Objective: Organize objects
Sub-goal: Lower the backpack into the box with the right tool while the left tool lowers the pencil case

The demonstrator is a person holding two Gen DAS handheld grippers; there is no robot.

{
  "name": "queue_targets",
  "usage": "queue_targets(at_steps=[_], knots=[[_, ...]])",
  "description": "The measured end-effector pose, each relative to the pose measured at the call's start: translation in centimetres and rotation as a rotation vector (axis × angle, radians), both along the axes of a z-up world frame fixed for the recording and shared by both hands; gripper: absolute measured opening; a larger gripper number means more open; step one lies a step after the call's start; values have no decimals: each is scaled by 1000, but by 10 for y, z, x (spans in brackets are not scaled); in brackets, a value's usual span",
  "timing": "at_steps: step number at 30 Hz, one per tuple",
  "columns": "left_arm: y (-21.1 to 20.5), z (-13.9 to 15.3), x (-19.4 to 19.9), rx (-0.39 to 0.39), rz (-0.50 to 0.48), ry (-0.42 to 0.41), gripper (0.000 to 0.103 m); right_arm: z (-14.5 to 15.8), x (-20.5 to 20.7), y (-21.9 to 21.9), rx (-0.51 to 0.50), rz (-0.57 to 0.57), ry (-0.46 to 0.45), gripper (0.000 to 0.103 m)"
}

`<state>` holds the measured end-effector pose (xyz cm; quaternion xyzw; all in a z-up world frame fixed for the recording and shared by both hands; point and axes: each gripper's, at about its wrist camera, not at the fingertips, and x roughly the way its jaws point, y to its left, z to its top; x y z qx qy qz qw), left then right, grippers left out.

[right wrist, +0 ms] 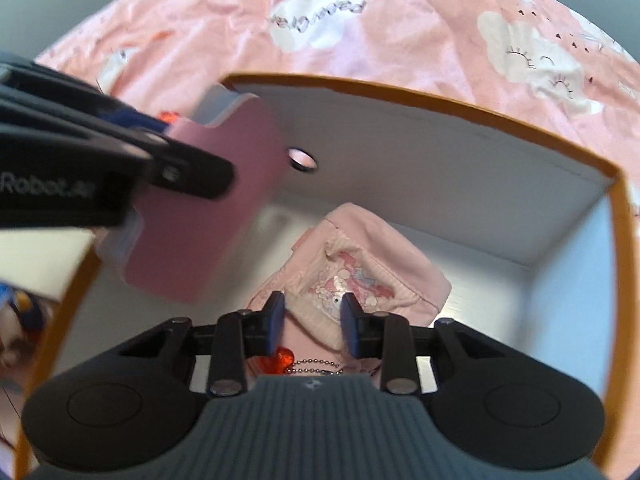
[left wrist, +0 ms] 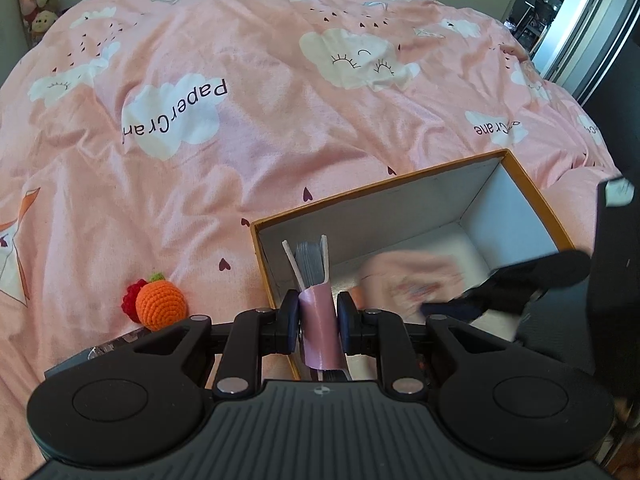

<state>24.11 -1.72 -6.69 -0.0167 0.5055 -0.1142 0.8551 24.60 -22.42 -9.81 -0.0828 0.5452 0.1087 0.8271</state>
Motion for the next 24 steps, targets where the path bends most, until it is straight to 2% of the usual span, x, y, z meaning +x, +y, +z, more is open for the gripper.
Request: queue_targets(at_steps=[3,4,8,12,14,17,21,23,24], knots=[[-1,0,0,-2,-3,3,22,7,-1,-12,-69,-25,-1,33],[-1,0,1,-2,-2,3,22,11,-1,-17,-52,-52,-2,34],[0,-1,1,-5,6,4,22,22,-2,-19,73,-172,-16,54],[5,-1,0,-29,22,6,22,7,13,-7,-4,-298,-34,56],[7,-3,0,-44,25,-5,22,-1,21,-11,5,-351,-33,57],[4,-6,-1,-33,37,-15,22,-5,23,-5,-40,-349,-45,64],[-2,-4,1,-17,61,-11,22,-17,18,7,-150,-264,-54,57],[-5,-4,2,4,66,-9,22,-13,16,-2,-98,-262,-60,40],[-6,-4,2,20,65,-11,23,-9,14,-8,-54,-267,-60,36]])
